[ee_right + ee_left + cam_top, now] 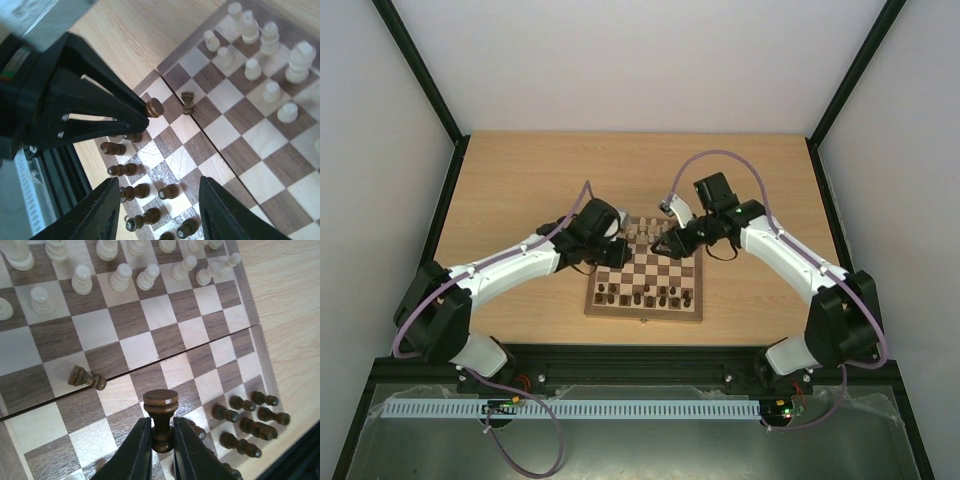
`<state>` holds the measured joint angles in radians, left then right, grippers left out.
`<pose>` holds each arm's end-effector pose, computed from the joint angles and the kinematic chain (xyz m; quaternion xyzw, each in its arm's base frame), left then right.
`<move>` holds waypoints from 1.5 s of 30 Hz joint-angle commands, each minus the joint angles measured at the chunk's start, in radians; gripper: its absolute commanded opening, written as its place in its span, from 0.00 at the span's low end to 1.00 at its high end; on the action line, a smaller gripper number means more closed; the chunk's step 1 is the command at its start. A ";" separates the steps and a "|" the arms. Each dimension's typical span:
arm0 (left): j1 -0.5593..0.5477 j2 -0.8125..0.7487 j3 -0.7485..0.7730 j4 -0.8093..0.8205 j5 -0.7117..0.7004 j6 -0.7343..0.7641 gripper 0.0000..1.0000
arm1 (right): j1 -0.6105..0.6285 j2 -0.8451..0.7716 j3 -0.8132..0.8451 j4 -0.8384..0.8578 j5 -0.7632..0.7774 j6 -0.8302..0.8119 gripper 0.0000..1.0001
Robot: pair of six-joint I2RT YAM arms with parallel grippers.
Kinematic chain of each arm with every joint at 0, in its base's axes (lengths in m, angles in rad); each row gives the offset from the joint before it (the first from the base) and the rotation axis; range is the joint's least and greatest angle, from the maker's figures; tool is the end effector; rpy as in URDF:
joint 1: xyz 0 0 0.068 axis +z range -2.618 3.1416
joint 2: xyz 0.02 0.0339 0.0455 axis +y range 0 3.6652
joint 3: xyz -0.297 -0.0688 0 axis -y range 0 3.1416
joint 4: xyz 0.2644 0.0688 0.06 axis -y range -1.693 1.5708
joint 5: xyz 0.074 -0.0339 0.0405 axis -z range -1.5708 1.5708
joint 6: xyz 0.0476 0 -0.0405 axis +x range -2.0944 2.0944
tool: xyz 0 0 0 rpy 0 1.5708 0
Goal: Set up the chess pieces on the board
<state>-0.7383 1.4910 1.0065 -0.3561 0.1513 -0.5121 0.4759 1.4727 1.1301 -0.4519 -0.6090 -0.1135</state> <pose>0.2459 -0.2335 0.2493 0.1319 0.9224 -0.2656 0.2474 0.2891 0.1797 0.2961 -0.3651 0.8120 0.3380 0.3051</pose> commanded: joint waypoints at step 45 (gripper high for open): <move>0.151 -0.005 0.110 -0.173 0.864 0.188 0.22 | 0.418 -0.174 -0.082 -0.052 0.573 -0.929 0.13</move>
<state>-0.5903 1.5127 1.1114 -0.5385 0.9791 -0.3256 0.8845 1.3014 1.0878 -0.4686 -0.0792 -1.0687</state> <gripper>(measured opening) 0.141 0.157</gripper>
